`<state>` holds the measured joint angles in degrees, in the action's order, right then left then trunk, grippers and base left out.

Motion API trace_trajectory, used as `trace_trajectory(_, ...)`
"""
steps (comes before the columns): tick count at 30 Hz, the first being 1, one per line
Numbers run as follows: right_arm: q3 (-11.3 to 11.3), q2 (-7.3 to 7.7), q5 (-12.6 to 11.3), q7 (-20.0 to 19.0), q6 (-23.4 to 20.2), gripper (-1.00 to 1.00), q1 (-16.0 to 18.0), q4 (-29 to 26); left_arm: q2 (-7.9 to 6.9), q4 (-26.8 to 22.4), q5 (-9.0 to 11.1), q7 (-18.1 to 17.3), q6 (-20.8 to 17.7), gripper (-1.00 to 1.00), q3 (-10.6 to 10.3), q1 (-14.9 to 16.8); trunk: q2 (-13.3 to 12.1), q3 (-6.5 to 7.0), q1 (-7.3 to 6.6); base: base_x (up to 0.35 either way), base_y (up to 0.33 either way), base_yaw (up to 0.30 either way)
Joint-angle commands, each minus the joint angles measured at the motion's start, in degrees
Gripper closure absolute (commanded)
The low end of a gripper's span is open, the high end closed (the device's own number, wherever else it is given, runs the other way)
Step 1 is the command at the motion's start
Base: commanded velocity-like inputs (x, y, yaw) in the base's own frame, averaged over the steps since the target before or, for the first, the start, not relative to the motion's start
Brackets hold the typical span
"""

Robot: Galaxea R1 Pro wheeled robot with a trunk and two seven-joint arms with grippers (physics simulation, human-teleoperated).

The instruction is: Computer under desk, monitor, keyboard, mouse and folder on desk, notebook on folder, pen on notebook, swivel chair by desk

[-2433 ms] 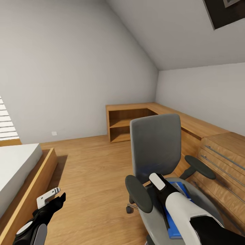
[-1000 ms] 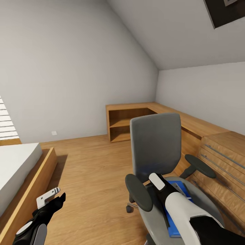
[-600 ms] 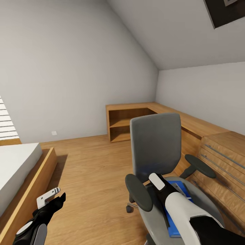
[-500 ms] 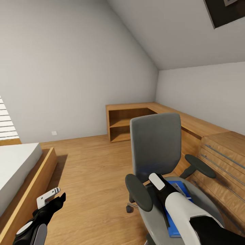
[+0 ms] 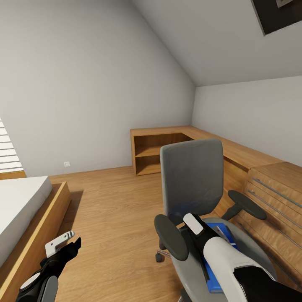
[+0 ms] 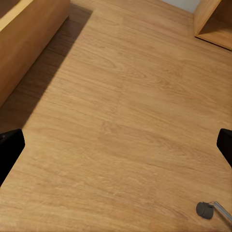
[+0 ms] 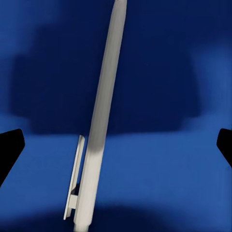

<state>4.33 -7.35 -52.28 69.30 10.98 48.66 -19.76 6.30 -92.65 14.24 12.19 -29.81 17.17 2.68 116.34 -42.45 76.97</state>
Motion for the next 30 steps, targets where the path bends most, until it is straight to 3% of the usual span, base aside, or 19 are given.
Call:
trace_trajectory(1,0.48,0.05,-0.55,0.2,0.59,-1.0,0.04,-0.03,0.03,-0.08,0.61,0.37,-0.24,-1.0,0.04,0.04,0.03,-0.06,-0.01,0.0,0.0,0.0)
trace_trajectory(8,0.5,0.05,-0.54,0.37,0.58,-1.0,0.04,-0.03,0.03,-0.09,0.61,0.37,-0.31,-1.0,-0.01,0.04,2.03,-0.96,1.09,0.0,0.0,0.0)
trace_trajectory(30,0.51,0.01,-0.45,0.35,0.62,-1.0,0.04,-0.01,0.03,-0.08,0.61,0.37,-0.33,-1.0,-0.07,0.04,2.44,-1.14,1.31,0.0,0.0,0.0)
